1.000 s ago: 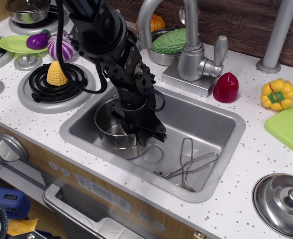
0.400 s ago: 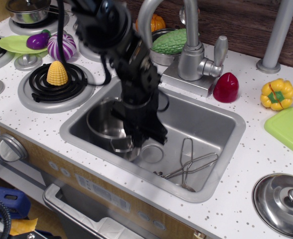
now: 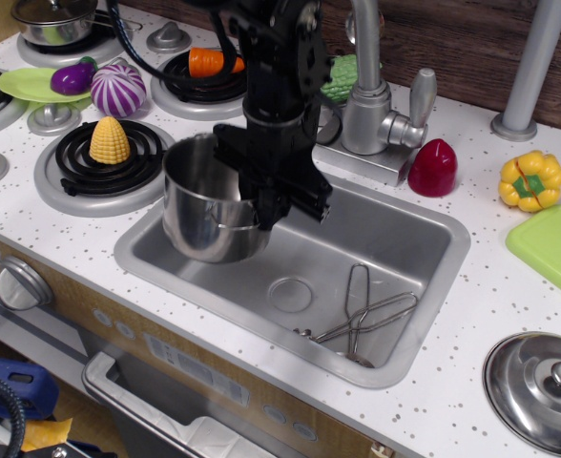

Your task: Pick up pot from sink

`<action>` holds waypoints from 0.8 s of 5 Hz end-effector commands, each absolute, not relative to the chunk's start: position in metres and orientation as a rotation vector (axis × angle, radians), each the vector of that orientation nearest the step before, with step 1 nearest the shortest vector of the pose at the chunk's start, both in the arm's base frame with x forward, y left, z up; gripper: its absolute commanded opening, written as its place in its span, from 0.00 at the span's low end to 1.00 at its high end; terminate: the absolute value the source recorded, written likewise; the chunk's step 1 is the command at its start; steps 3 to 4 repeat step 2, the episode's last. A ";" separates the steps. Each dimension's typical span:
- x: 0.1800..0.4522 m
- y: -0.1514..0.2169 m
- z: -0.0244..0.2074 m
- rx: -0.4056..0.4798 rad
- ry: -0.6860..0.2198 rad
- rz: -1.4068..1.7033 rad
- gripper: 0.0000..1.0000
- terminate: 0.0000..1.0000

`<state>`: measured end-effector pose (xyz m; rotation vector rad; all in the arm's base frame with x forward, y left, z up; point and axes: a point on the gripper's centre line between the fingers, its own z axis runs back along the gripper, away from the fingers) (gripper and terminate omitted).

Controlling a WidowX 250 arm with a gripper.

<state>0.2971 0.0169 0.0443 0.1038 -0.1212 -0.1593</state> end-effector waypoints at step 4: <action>0.303 -0.001 0.064 0.089 -0.269 -0.193 0.00 1.00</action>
